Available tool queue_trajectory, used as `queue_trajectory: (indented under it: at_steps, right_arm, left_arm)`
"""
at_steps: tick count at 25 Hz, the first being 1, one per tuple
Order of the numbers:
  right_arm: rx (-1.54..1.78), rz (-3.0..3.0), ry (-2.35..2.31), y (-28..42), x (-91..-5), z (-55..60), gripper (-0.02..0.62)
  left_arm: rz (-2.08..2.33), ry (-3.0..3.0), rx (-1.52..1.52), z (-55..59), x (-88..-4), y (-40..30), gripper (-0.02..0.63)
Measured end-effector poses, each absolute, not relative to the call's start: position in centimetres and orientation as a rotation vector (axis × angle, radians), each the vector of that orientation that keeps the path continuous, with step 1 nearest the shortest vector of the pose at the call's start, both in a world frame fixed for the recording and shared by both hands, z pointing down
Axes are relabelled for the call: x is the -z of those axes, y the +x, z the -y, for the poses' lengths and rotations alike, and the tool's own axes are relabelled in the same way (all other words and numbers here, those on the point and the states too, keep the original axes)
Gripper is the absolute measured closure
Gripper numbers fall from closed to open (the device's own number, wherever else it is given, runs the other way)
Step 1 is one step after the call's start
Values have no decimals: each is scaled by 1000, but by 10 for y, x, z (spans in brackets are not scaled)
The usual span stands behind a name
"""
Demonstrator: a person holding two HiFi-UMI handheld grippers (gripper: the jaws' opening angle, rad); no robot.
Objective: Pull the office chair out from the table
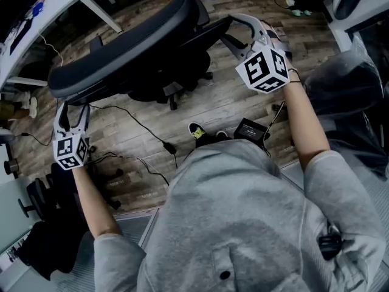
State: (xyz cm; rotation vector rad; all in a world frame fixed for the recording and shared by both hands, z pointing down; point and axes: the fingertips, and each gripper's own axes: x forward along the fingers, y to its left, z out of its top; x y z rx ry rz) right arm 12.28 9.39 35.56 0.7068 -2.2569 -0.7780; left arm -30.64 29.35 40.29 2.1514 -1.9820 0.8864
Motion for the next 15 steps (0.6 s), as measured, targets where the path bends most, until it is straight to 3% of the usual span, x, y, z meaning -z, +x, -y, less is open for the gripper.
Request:
queue_trajectory:
  at_steps: [4,5,6,7,15]
  right_arm:
    - [550,2420,844,156,-348,-121,370]
    - [473,2475,865,160,-347,-131,399]
    - [393,2536,881,161,-344,-143,503]
    - [313,2599,885,161,-342,-156,545]
    - [117,2763,863,160,-340,-230,557]
  left_arm:
    - [2117,2029,-476,-349,-404,-268,299]
    - [2151,2013,-454,-356,-400,-249,374]
    - [2187,1988,-440,-361,-396,-229,519]
    - [2216,1958,-420,-363,-391,-209,588]
    - [2228,1950,-288,-357,-358,-79,594]
